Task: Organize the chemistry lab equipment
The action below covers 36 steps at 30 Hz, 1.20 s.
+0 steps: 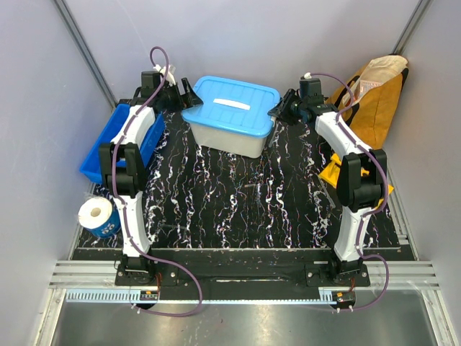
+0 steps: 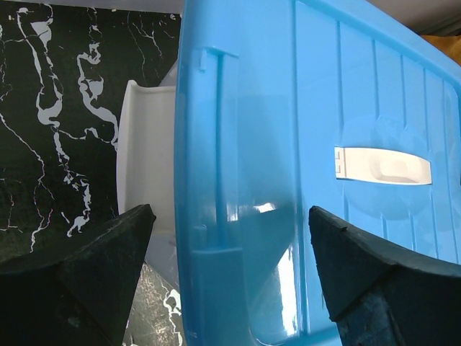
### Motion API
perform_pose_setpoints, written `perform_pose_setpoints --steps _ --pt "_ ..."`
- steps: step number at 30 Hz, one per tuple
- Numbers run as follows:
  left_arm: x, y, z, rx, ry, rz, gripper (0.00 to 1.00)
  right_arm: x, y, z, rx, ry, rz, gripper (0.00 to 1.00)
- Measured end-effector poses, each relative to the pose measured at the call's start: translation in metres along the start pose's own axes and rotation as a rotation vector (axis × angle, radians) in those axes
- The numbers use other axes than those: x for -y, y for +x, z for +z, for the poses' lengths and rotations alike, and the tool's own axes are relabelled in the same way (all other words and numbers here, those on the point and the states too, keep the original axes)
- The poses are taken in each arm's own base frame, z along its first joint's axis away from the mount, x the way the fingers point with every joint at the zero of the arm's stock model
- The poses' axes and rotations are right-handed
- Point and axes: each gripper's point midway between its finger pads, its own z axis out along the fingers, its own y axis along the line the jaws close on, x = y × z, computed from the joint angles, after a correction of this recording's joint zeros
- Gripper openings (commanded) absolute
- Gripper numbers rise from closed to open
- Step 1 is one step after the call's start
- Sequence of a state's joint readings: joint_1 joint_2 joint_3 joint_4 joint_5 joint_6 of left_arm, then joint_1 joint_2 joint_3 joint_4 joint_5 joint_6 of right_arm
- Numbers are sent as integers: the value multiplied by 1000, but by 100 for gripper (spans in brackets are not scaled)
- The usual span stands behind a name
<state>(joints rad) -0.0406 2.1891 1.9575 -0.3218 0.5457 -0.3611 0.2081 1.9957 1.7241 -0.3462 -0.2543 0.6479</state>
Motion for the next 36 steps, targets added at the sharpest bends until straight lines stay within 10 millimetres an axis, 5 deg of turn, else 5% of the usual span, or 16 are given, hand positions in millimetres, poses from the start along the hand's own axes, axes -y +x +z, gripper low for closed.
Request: perform_pose_setpoints --steps 16,20,36 --pt "0 -11 -8 26 11 14 86 1 -1 1 1 0 0 25" --pt "-5 -20 -13 51 -12 24 93 1 -1 0 1 0 1 25" --pt "-5 -32 -11 87 72 -64 96 2 -5 3 7 -2 0 25"
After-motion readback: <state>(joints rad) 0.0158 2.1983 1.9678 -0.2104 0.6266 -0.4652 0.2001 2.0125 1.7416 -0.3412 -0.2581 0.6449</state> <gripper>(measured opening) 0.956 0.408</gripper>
